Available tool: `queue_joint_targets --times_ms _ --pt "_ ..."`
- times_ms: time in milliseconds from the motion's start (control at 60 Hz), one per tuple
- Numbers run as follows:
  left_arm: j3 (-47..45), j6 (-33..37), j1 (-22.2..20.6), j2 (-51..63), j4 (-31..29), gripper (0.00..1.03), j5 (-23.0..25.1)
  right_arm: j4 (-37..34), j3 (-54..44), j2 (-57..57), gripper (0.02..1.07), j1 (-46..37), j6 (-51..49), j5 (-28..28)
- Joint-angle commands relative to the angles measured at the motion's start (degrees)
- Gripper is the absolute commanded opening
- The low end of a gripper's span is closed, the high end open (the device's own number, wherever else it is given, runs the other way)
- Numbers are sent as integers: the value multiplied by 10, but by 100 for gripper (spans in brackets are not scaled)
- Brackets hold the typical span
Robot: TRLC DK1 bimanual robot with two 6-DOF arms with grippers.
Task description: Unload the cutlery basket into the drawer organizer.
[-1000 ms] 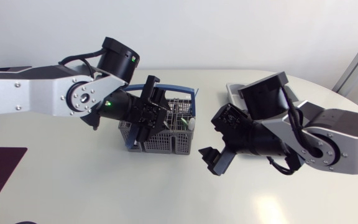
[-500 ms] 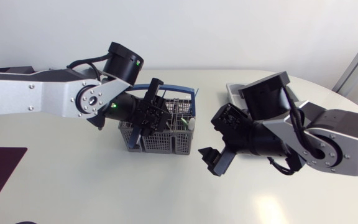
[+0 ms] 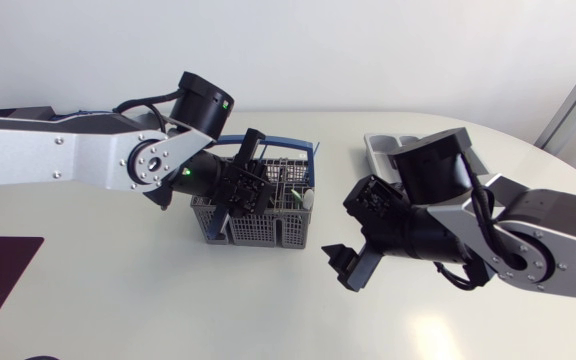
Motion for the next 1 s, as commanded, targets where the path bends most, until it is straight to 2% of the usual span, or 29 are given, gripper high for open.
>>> queue_joint_targets --times_ms 0,500,783,983 --pt "-1 22 -5 11 -2 16 -3 6 -19 -6 102 1 -4 2" --pt "-16 7 -1 -44 -3 15 1 14 -26 -20 102 3 -1 5" --pt "-49 -13 7 -95 19 15 13 11 -24 -28 102 18 3 13" --pt "-66 -9 7 -95 15 18 17 9 -26 -32 102 28 10 21"
